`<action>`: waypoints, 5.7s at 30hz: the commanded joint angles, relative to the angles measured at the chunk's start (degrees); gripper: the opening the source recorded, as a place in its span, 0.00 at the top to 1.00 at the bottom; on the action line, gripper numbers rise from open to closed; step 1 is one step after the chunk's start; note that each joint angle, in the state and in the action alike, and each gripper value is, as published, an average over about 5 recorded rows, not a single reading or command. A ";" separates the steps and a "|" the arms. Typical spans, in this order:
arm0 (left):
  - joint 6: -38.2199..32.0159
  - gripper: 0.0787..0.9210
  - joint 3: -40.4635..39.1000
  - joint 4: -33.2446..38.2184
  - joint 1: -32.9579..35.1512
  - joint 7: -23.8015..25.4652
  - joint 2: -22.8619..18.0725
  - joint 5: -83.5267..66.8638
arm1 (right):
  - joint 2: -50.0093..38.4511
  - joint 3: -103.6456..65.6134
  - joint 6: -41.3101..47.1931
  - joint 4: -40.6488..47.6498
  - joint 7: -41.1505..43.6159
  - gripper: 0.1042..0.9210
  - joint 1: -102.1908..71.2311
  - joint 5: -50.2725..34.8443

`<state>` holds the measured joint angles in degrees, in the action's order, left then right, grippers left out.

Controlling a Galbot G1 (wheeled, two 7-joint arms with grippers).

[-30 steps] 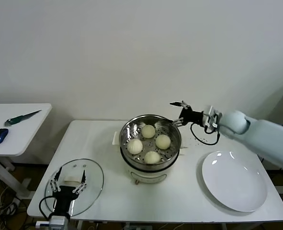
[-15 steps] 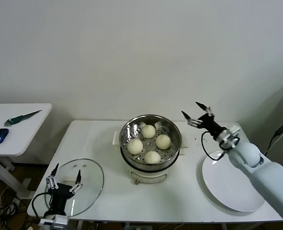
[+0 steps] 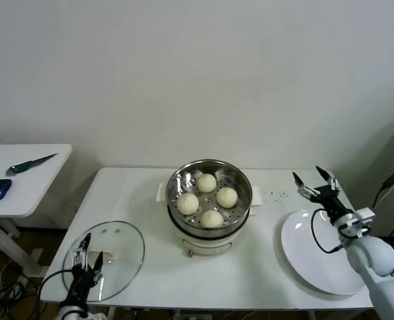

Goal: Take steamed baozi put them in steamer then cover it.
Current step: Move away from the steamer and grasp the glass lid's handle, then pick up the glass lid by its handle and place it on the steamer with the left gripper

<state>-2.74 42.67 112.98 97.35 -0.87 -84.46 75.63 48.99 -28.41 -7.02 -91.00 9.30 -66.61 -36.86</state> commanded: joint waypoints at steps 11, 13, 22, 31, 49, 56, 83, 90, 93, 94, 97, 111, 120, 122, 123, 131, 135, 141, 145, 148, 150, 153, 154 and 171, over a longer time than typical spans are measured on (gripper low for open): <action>-1.00 0.12 -0.06 -12.79 -6.52 -10.34 -0.55 14.74 | 3.70 -7.45 1.18 -0.52 1.82 0.12 -7.02 4.55; -1.00 0.12 -0.07 -14.24 -7.25 -10.26 -0.46 14.91 | 3.78 -7.68 1.15 -0.64 1.92 0.12 -7.28 4.97; -0.87 0.12 -0.25 -17.12 -8.84 -9.72 0.59 14.00 | 4.30 -7.99 1.22 -1.13 2.19 0.12 -7.38 6.12; -0.99 0.12 0.15 -18.88 -11.82 -11.17 1.49 11.77 | 4.76 -7.91 1.12 -1.25 2.43 0.12 -7.39 7.31; -2.73 0.13 -0.65 -23.73 -16.51 -11.66 1.52 9.92 | 6.24 -8.50 0.29 -0.61 3.46 0.12 -8.12 10.94; -3.23 0.35 -0.53 -23.73 -16.40 -11.46 1.57 9.75 | 6.82 -8.66 0.05 -0.27 3.72 0.12 -8.07 12.10; 25.80 0.91 -10.14 13.23 -5.41 -4.40 15.85 1.70 | 6.77 -7.28 -0.44 3.65 4.16 0.12 -4.22 13.18; 39.07 0.91 -24.99 14.38 -18.64 3.94 26.68 1.09 | 7.26 -5.78 -0.55 5.81 4.11 0.12 -1.88 14.62; 44.73 0.91 -35.05 14.38 -30.05 10.60 30.50 -0.43 | 7.39 -5.39 -0.51 6.65 4.02 0.12 -1.13 15.13; 46.00 0.91 -38.15 14.29 -34.30 13.09 31.18 -0.50 | 7.41 -5.31 -0.51 6.94 3.99 0.12 -0.91 15.25; 47.74 0.91 -46.39 13.54 -46.22 20.45 30.24 0.51 | 7.50 -5.35 -0.59 7.57 3.95 0.12 -0.49 15.45; 47.74 0.91 -58.86 0.28 -50.99 28.65 4.19 16.72 | 7.63 -7.13 -1.12 8.61 4.21 0.12 -0.94 16.39; 47.74 0.91 -57.84 -10.58 -50.30 26.38 -7.62 20.61 | 8.08 -8.36 -1.88 8.97 4.73 0.12 -1.93 17.27; 47.74 0.91 -56.48 -12.63 -49.86 25.87 -9.40 21.18 | 8.18 -8.55 -2.08 9.12 4.89 0.12 -2.07 17.55; 47.74 0.91 -55.94 -13.46 -49.70 25.56 -9.92 21.39 | 8.23 -8.61 -2.14 9.20 4.96 0.12 -2.10 17.69; 47.74 0.91 -53.38 -17.80 -48.90 22.61 -10.37 21.55 | 8.68 -8.87 -2.24 9.48 5.23 0.12 -2.07 18.45; 47.74 0.91 -52.91 -19.31 -48.66 21.85 -9.83 21.46 | 8.93 -8.90 -2.23 9.32 5.30 0.12 -2.17 18.79; 47.74 0.91 -51.36 -20.94 -48.56 21.28 -9.86 21.15 | 9.20 -9.24 -2.35 9.26 5.35 0.12 -2.52 19.14; 47.74 0.91 -51.04 -21.61 -48.90 21.28 -9.84 20.87 | 9.23 -9.53 -2.43 9.30 5.42 0.12 -2.66 19.28; 47.74 0.91 -51.02 -21.78 -48.92 21.16 -9.81 20.55 | 9.24 -9.73 -2.48 9.41 5.47 0.12 -2.70 19.32; 47.74 0.91 -51.04 -21.84 -48.88 20.92 -9.83 20.38 | 9.26 -9.82 -2.52 9.49 5.52 0.12 -2.68 19.34; 47.74 0.91 -51.12 -21.80 -48.88 20.64 -10.08 20.00 | 9.32 -9.89 -2.58 9.62 5.58 0.12 -2.61 19.40; 47.74 0.91 -51.14 -21.78 -48.90 20.62 -10.21 19.90 | 9.35 -9.90 -2.59 9.64 5.60 0.12 -2.59 19.43; 47.74 0.91 -52.57 -21.89 -49.64 19.62 -10.54 18.89 | 9.65 -10.74 -2.85 9.83 6.40 0.12 -3.14 20.07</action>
<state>42.18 -9.44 91.30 47.98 19.00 -92.20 94.82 58.58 -38.93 -9.82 -81.23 15.53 -69.67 -16.93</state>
